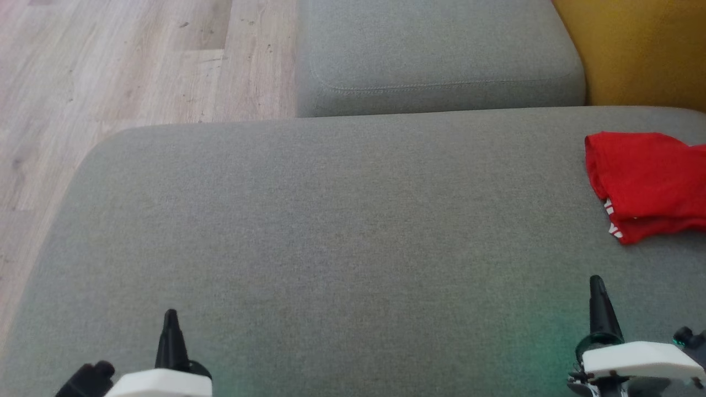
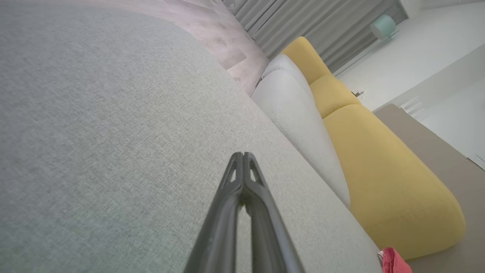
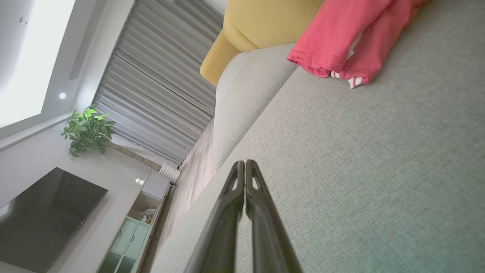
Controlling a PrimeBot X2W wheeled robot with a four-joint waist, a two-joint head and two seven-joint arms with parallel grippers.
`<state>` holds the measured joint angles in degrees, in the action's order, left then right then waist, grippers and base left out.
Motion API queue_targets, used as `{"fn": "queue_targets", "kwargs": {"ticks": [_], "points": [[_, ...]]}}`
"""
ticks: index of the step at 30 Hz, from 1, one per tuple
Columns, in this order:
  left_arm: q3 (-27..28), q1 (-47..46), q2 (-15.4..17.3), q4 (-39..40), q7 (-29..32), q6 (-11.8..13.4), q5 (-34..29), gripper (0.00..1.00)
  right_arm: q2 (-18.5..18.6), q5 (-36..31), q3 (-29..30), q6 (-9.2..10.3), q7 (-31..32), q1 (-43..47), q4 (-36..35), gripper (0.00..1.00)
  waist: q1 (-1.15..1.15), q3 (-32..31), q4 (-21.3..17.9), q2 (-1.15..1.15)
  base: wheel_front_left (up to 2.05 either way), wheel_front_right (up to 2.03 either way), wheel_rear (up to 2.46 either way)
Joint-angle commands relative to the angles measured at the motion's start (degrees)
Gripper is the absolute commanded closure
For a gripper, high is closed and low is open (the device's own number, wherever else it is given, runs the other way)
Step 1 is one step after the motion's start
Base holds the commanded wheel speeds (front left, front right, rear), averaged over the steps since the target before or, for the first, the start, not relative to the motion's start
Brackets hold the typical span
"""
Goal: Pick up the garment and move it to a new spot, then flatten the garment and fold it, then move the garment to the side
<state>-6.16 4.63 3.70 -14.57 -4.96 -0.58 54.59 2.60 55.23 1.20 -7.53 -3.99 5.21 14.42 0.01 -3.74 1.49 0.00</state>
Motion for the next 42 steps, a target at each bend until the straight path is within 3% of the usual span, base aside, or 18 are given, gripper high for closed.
{"fn": "queue_targets", "kwargs": {"ticks": [1,42], "points": [[1.79,-3.41,0.81,1.52,0.37,-0.42,1.51,1.00,1.02,1.53,-0.17,0.02,0.30,-3.40,-1.66,1.00,0.00,0.08,-0.03,0.00,0.00,0.00,0.00],[8.26,-8.77,0.77,0.86,7.30,-5.24,29.65,1.00,1.10,28.55,3.04,0.04,7.17,-9.26,-0.77,1.00,-0.01,2.93,-1.12,0.00,0.00,0.00,0.00]]}}
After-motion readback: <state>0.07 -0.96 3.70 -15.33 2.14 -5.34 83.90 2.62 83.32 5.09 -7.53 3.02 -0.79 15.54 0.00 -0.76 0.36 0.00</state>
